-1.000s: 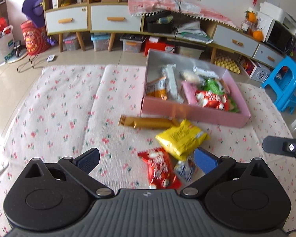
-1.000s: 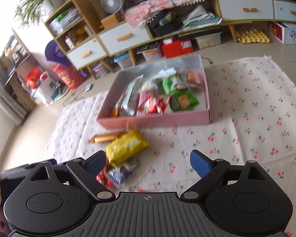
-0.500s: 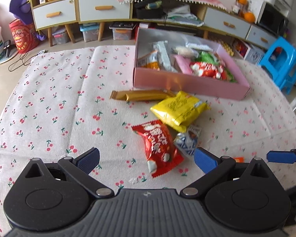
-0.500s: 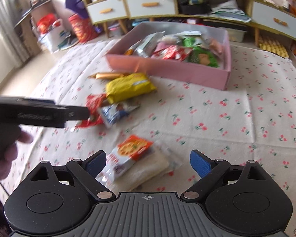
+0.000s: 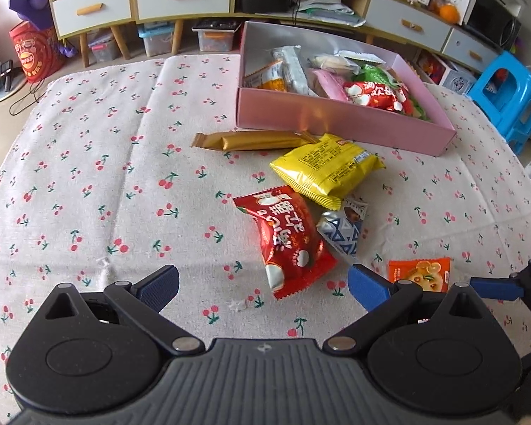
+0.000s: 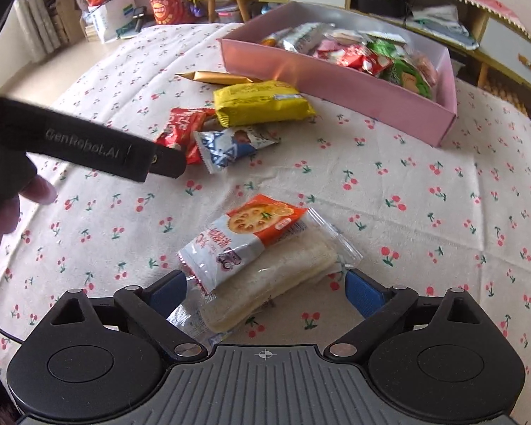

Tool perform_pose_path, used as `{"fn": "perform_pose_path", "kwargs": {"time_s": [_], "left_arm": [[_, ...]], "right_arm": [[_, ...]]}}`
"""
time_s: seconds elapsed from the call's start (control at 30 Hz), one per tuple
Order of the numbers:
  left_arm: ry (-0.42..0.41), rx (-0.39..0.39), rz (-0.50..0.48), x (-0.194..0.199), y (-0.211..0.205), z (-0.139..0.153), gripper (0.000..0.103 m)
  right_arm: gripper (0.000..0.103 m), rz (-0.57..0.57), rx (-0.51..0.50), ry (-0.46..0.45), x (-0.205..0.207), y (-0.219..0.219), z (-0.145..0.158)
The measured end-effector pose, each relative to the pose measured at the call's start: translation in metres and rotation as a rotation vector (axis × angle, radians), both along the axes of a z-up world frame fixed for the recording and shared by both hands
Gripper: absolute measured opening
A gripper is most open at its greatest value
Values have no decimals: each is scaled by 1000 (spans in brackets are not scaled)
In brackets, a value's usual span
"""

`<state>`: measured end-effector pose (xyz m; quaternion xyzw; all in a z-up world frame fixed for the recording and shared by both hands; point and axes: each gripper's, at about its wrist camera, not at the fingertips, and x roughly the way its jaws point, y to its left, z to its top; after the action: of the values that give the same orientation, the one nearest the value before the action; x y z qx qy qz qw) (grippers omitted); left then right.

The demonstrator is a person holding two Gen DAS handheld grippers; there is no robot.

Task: Organize snacks
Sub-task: 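Move both open grippers back over the remaining snacks, then grasp the red candy wrapper with the left gripper while the right gripper grasps the clear rice-cake packet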

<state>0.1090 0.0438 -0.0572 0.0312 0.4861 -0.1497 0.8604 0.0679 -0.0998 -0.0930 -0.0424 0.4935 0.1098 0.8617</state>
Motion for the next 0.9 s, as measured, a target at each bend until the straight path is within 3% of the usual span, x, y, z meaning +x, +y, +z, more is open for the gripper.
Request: {"fn": "perform_pose_path", "kwargs": {"time_s": [0.33, 0.63, 0.73, 0.9], "left_arm": [[4, 99, -27, 8, 2, -13, 100], [-3, 155, 145, 19, 34, -6, 100], [-3, 134, 110, 17, 37, -2, 97], [-26, 89, -31, 13, 24, 0, 97]], "right_arm": [[97, -74, -21, 80, 6, -45, -1], [97, -182, -38, 51, 12, -78, 3], [97, -157, -28, 52, 11, -78, 4], [97, -82, -57, 56, 10, -62, -1]]}}
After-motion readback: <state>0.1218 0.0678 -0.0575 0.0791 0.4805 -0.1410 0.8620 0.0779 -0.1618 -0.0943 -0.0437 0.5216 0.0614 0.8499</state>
